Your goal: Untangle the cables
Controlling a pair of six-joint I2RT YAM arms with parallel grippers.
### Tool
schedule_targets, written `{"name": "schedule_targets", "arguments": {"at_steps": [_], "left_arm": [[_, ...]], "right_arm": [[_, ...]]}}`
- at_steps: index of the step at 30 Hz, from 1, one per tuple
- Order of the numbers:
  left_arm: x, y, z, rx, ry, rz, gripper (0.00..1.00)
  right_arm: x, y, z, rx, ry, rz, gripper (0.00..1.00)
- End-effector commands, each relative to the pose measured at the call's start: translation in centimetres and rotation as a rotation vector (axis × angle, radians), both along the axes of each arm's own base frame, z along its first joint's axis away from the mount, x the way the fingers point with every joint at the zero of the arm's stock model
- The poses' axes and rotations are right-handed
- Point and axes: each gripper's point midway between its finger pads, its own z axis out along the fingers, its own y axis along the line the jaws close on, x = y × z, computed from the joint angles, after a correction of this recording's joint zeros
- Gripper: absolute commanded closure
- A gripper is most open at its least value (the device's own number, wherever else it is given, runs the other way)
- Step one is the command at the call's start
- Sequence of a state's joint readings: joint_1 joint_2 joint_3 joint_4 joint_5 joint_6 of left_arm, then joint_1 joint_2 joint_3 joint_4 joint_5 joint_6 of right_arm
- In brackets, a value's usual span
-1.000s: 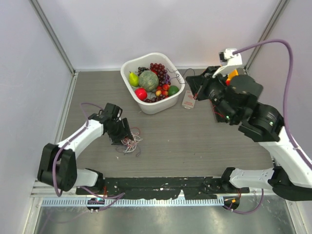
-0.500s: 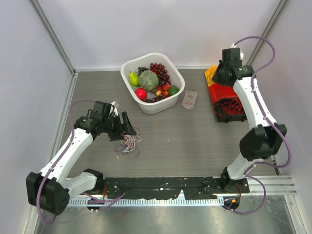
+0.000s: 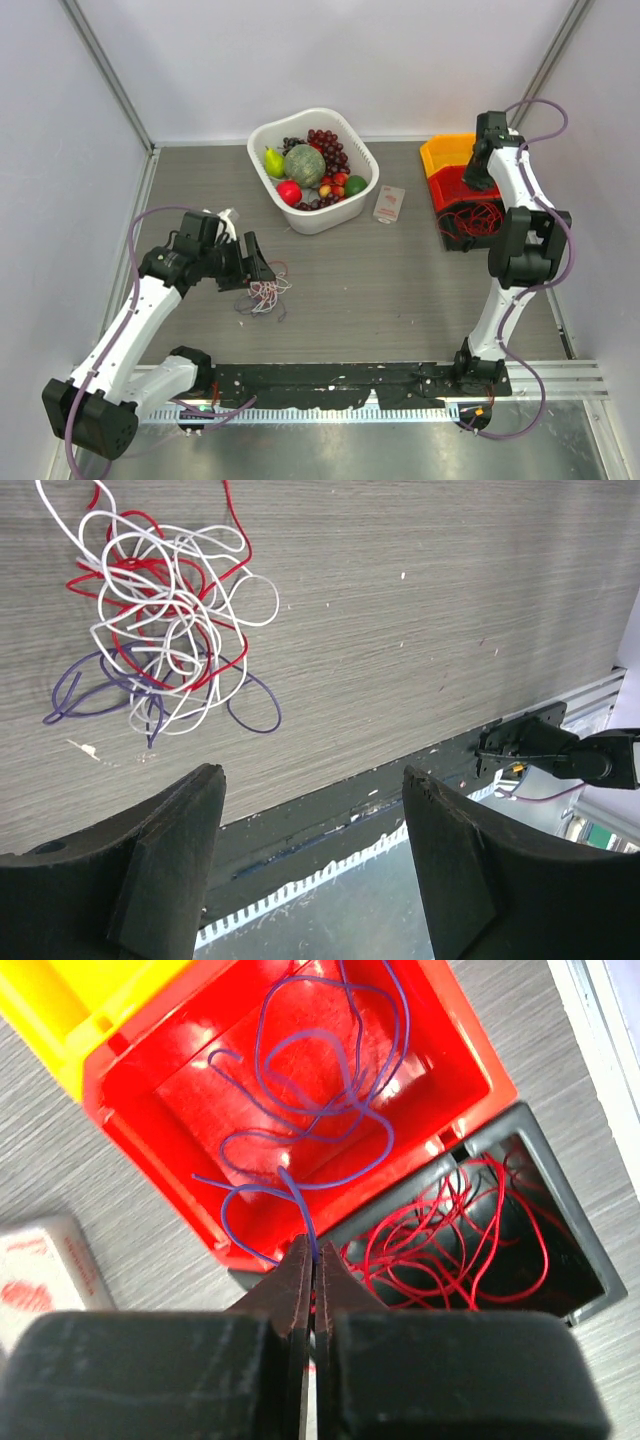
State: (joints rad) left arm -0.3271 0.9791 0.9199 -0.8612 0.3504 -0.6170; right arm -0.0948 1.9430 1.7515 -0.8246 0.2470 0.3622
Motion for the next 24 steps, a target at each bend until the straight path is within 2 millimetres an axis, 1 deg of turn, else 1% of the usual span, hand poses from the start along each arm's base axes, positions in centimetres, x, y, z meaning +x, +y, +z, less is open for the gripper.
{"name": "schedule_targets", "arguments": {"at_steps": [1, 3, 4, 5, 6, 7, 8, 9, 11, 12, 13, 14, 15, 16, 17, 18, 19, 20, 21, 22, 23, 24], "left_arm": [[-0.1, 0.4, 1.5, 0.013, -0.044, -0.016, 0.25], [-0.4, 0.5, 1.5, 0.021, -0.037, -0.023, 0.25], [-0.5, 0.6, 1.4, 0.027, -0.032, -0.026, 0.25], [-0.6, 0.7, 1.3, 0.034, -0.027, -0.026, 0.25], [-0.7, 0.8, 1.2, 0.039, -0.025, -0.024, 0.25], [-0.8, 0.8, 1.0, 0.039, -0.021, -0.019, 0.24], [-0.8, 0.8, 0.7, 0.035, -0.015, -0.012, 0.24], [-0.9, 0.8, 0.5, 0.029, -0.006, -0.002, 0.24], [-0.7, 0.8, -0.5, 0.032, 0.016, 0.029, 0.23], [-0.6, 1.0, -1.1, 0.040, 0.038, 0.054, 0.23], [-0.7, 1.2, -1.8, 0.052, 0.064, 0.066, 0.24], [-0.8, 1.2, -2.5, 0.063, 0.090, 0.071, 0.25], [-0.9, 1.4, -3.0, 0.075, 0.112, 0.076, 0.25], [-1.0, 1.6, -3.5, 0.092, 0.136, 0.079, 0.27], [-1.1, 1.7, -4.0, 0.106, 0.155, 0.081, 0.28], [-1.0, 1.8, -4.3, 0.117, 0.161, 0.080, 0.29], [-0.9, 1.9, -4.7, 0.130, 0.172, 0.083, 0.31], [-0.7, 2.1, -5.1, 0.143, 0.176, 0.083, 0.33], [-0.4, 2.2, -5.5, 0.157, 0.177, 0.085, 0.35], [-0.2, 2.4, -5.9, 0.175, 0.183, 0.088, 0.37], [0.0, 2.5, -6.3, 0.188, 0.186, 0.092, 0.39], [0.2, 2.5, -6.8, 0.197, 0.197, 0.094, 0.41]], "right_arm": [[2.9, -1.4, 1.3, -0.074, -0.037, 0.016, 0.99], [3.8, -1.8, 1.6, -0.095, -0.043, 0.017, 0.93], [4.1, -2.0, 1.9, -0.106, -0.050, 0.017, 0.82], [4.6, -2.1, 2.5, -0.113, -0.064, 0.019, 0.78], [4.6, -2.2, 2.6, -0.118, -0.060, 0.016, 0.69], [5.0, -2.2, 3.5, -0.117, -0.081, 0.013, 0.63], [4.8, -1.9, 4.2, -0.102, -0.083, 0.019, 0.61], [4.5, -1.5, 4.2, -0.086, -0.076, 0.025, 0.59], [3.3, 0.2, 4.6, -0.057, -0.070, 0.051, 0.58], [2.1, 2.0, 4.7, -0.046, -0.068, 0.086, 0.58], [1.4, 3.4, 5.3, -0.038, -0.087, 0.116, 0.58], [-0.1, 6.5, 5.0, -0.025, -0.098, 0.193, 0.58], [-1.2, 8.3, 5.0, -0.026, -0.106, 0.237, 0.56], [-3.0, 11.3, 5.1, -0.013, -0.135, 0.308, 0.56], [-4.7, 15.2, 4.8, 0.044, -0.145, 0.408, 0.55], [-6.8, 17.3, 4.5, 0.079, -0.176, 0.461, 0.55], [-8.7, 21.8, 4.4, 0.172, -0.193, 0.563, 0.54], [-10.8, 23.7, 3.7, 0.239, -0.217, 0.599, 0.54], [-13.2, 27.8, 3.6, 0.324, -0.217, 0.713, 0.54], [-14.9, 29.2, 2.6, 0.379, -0.225, 0.722, 0.54], [-16.9, 32.6, 2.9, 0.446, -0.240, 0.813, 0.54], [-18.7, 33.7, 0.9, 0.504, -0.195, 0.816, 0.53]]}}
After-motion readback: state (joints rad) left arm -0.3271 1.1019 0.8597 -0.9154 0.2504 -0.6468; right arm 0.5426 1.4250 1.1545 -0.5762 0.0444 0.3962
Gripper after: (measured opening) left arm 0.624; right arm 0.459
